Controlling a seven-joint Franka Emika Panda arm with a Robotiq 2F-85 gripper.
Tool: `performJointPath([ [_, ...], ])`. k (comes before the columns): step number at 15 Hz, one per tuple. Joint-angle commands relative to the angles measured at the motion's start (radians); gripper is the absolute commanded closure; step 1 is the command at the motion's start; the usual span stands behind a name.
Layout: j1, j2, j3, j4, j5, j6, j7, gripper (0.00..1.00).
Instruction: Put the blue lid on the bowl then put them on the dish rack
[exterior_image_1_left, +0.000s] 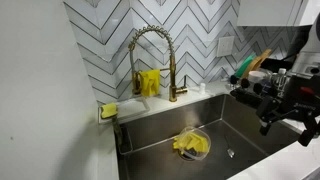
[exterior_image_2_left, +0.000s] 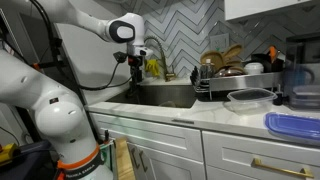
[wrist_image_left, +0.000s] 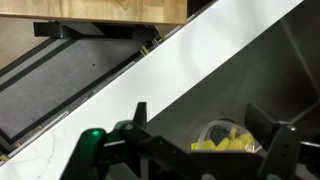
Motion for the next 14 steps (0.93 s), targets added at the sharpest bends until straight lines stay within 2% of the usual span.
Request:
performJointPath([
  [1, -0.008, -0.001, 0.007, 0.001, 0.003, -0.003, -0.004, 0.0],
  [11, -0.008, -0.001, 0.007, 0.001, 0.003, -0.003, -0.004, 0.0],
  [13, -0.057, 0.046, -0.024, 0.022, -0.006, 0.003, 0.02, 0.0],
  [14, -0.11, 0.058, -0.048, 0.027, -0.034, 0.053, 0.031, 0.0],
])
